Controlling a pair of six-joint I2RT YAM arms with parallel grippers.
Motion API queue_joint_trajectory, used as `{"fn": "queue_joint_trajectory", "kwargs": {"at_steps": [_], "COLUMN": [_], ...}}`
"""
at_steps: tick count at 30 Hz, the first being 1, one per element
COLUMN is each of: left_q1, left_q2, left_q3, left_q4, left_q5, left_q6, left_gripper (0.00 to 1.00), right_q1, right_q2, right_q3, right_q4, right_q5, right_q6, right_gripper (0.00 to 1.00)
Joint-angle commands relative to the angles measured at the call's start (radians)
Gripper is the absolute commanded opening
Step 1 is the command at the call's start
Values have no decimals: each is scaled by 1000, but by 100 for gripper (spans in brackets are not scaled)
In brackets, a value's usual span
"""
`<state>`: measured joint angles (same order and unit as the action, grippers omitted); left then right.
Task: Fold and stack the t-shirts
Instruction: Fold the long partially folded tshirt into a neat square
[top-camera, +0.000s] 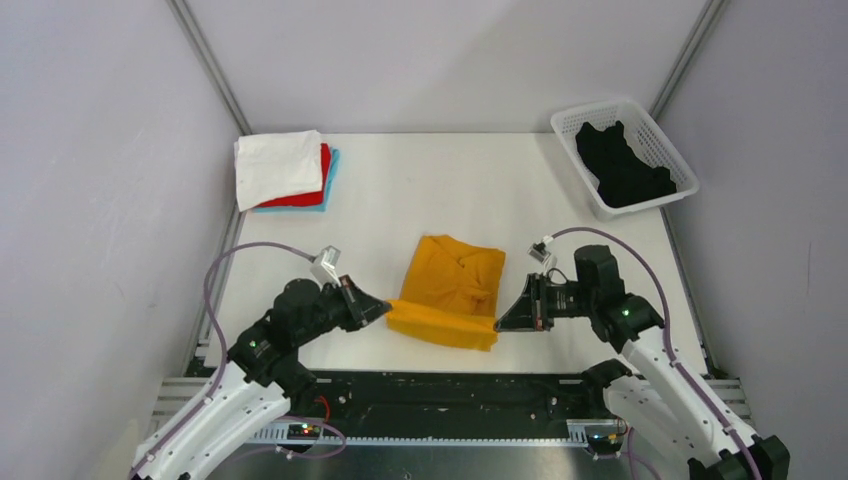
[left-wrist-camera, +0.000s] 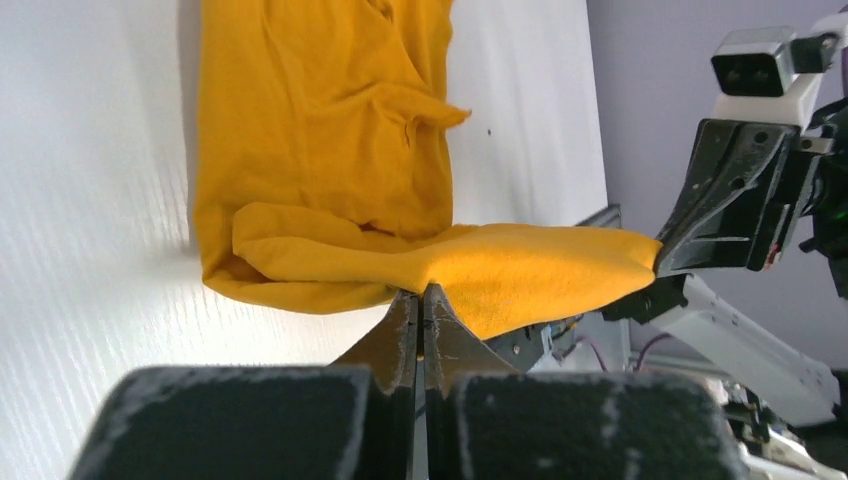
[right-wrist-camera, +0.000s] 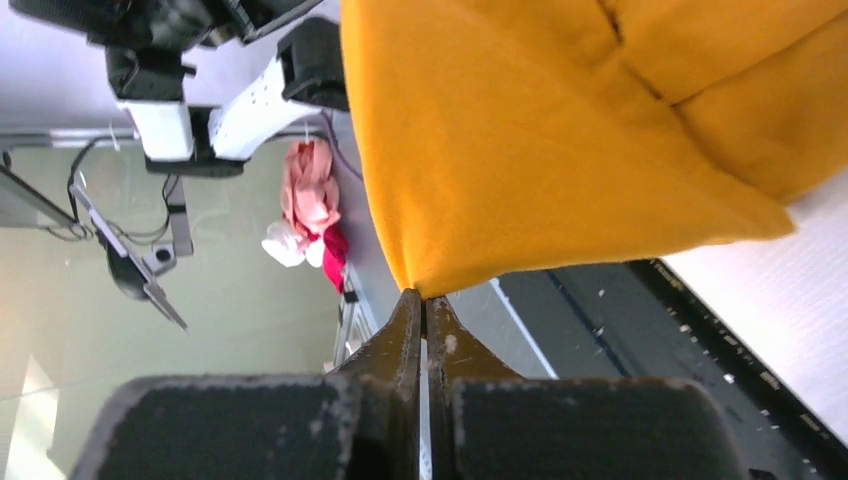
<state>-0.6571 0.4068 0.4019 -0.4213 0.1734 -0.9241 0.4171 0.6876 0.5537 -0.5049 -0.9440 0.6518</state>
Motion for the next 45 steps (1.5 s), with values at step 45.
{"fn": "queue_joint_trajectory", "kwargs": {"at_steps": [45], "left_q1": [173], "left_q2": [1160], "left_q3": [781], "left_q4": [98], "left_q5": [-221], "left_q6": [218], "left_gripper": [0], "right_q1": [-401], "right_q2": [579], "right_q3": [32], "right_q4": [579], "right_q5": [60], "right_q6": [22], "right_gripper": [0]}}
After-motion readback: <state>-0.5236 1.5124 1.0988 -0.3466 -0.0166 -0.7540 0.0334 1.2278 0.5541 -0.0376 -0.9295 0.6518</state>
